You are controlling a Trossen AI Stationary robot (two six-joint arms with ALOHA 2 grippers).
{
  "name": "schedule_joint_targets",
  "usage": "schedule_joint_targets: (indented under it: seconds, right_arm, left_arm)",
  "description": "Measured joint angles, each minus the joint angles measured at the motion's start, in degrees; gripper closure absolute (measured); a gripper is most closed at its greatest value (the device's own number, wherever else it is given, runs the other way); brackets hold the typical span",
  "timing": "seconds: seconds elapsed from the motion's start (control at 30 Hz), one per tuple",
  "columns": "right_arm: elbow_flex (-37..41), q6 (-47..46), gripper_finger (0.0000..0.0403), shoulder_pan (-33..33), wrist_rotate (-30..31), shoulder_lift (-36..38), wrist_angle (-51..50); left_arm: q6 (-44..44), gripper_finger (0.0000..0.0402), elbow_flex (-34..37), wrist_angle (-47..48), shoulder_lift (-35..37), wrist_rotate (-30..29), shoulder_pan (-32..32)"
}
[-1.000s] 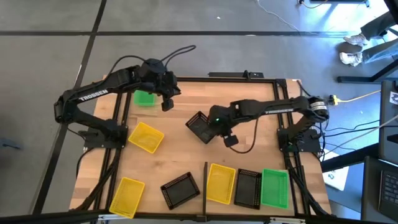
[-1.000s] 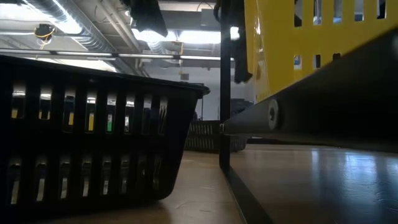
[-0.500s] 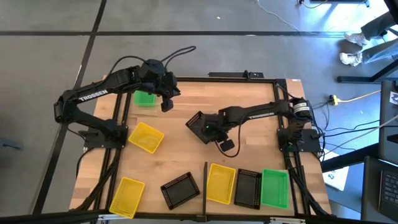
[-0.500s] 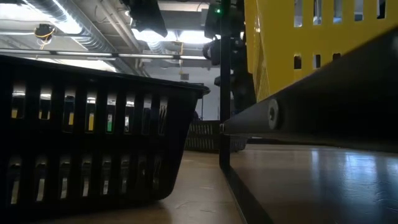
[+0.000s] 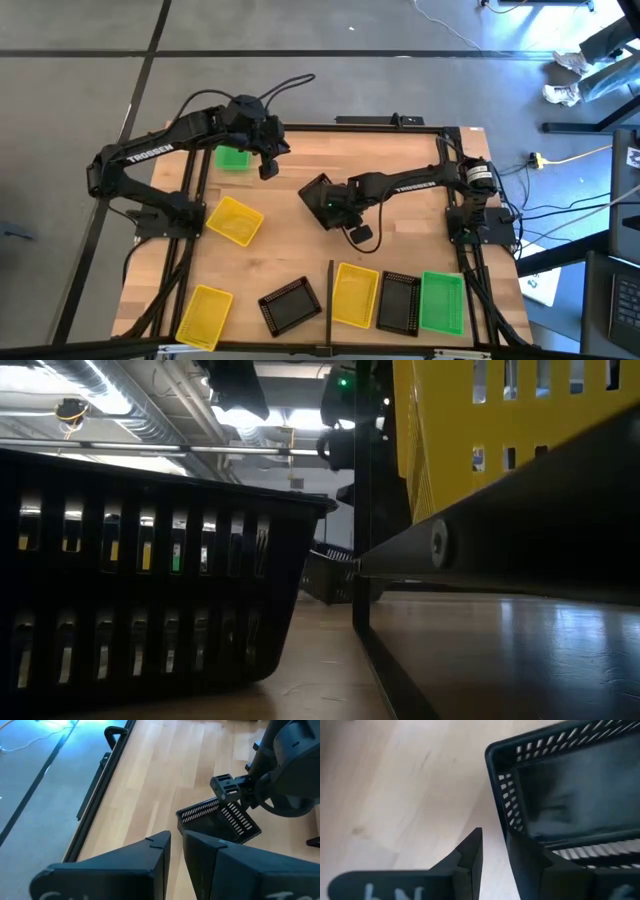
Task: Stack baskets on shelf by color
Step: Stack the top black bin on top of the black bin on the shelf
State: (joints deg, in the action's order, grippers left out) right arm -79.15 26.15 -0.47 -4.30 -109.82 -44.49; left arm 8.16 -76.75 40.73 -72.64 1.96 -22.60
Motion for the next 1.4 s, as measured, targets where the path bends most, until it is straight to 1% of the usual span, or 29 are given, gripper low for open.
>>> schedule_joint_targets:
  seconds: [0.2,0.47,0.63,0.8,1.03,1.17,1.4]
  right_arm:
    - [-1.4,0.02,0.0313,-0.13,4.58,0.0,0.22]
    - [-1.54,0.0,0.0313,-1.64,4.43,0.0,0.73]
    - [-1.54,0.0,0.0313,-2.56,1.08,0.0,0.9]
    - [-1.54,0.23,0.0313,-2.45,0.55,0.0,1.02]
    - [0.81,1.49,0.0313,-2.47,0.62,0.07,1.33]
    - [1.5,1.53,0.0313,-2.45,3.07,0.09,2.32]
    - [1.7,2.61,0.0313,-2.75,2.98,0.09,3.22]
  left_arm:
    - [0.02,0.036,0.0,0.0,-0.02,0.0,0.01]
    - [1.4,0.036,0.0,0.0,-0.04,0.02,0.01]
    - [1.4,0.036,0.0,0.0,-0.04,0.01,0.01]
    - [1.38,0.0359,0.0,0.0,-0.04,0.0,0.01]
    - [1.38,0.0359,0.0,0.0,-0.04,0.0,0.01]
    - [1.37,0.036,0.0,0.0,-0.04,0.0,0.01]
    - [1.36,0.036,0.0,0.0,-0.04,0.02,0.01]
